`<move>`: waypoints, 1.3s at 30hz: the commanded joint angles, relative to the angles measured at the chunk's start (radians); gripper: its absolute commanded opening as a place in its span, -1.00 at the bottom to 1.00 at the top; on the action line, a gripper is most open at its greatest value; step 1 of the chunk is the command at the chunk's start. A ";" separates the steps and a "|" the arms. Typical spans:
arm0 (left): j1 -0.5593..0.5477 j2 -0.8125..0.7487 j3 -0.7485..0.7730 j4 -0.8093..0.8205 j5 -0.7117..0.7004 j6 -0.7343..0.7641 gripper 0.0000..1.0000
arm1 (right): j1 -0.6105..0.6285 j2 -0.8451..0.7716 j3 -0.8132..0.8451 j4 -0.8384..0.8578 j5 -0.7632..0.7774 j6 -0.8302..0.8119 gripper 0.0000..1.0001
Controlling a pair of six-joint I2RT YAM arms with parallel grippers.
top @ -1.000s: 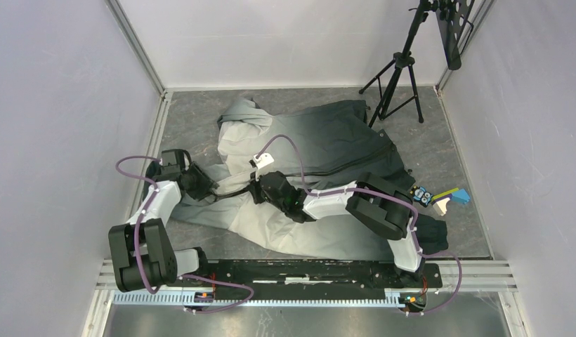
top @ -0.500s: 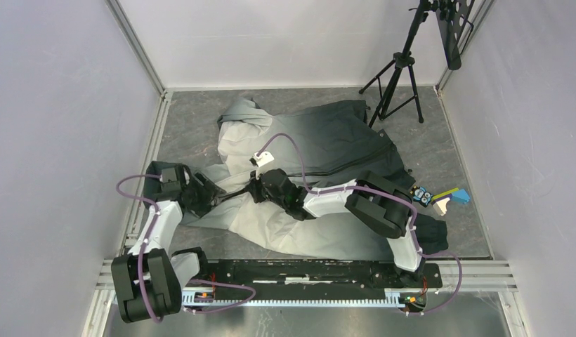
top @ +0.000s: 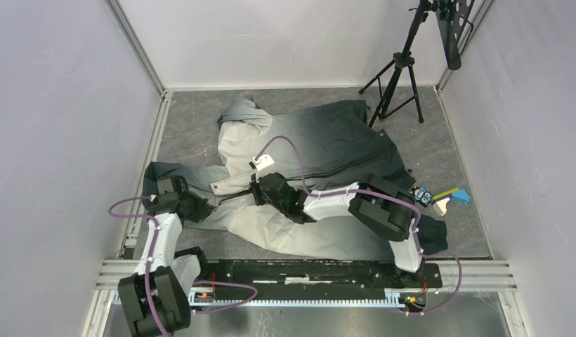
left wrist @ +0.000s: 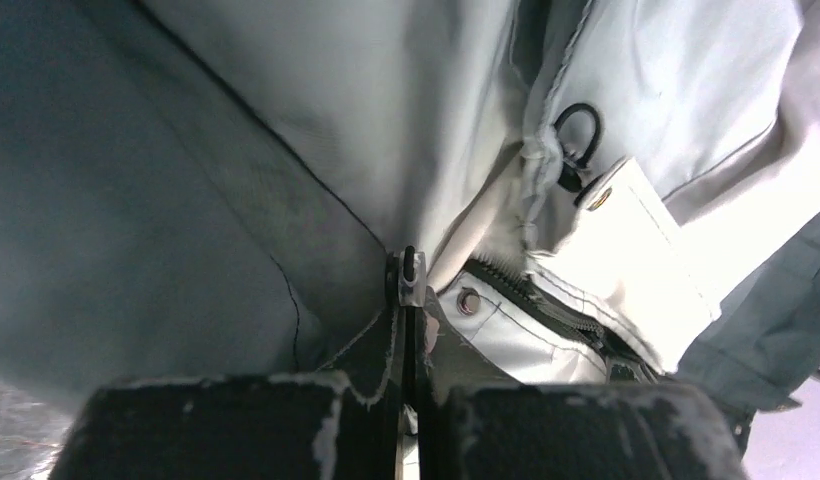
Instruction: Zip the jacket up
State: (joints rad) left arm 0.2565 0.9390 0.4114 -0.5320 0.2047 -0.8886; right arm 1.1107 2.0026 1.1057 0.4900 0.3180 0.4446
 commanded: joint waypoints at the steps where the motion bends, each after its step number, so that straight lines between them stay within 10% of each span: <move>1: 0.054 -0.064 0.020 -0.034 -0.130 0.018 -0.96 | -0.018 -0.034 0.029 -0.021 0.102 -0.091 -1.00; 4: 0.054 -0.059 0.051 -0.015 -0.039 0.060 -0.89 | 0.018 0.006 0.080 0.019 0.028 -0.109 -1.00; 6: 0.055 -0.068 0.065 0.010 0.021 0.081 -0.40 | 0.023 0.025 0.107 0.040 -0.019 -0.097 -1.00; 12: 0.034 -0.126 0.175 -0.071 0.028 0.183 0.05 | 0.024 0.033 0.143 -0.007 0.025 -0.080 -1.00; 18: -0.109 -0.156 0.223 0.016 0.087 0.209 -0.06 | 0.026 0.005 0.088 0.006 0.027 -0.045 -1.00; 26: -0.192 0.081 0.105 0.424 0.196 -0.039 -0.95 | 0.026 -0.013 0.055 0.013 0.059 0.009 -1.00; 39: -0.081 0.314 0.051 0.317 -0.155 0.073 -0.95 | 0.041 -0.062 0.024 -0.105 0.324 -0.015 -1.00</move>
State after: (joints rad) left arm 0.1577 1.2587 0.4774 -0.2192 0.1993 -0.8520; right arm 1.1484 1.9869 1.1175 0.4221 0.5072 0.4564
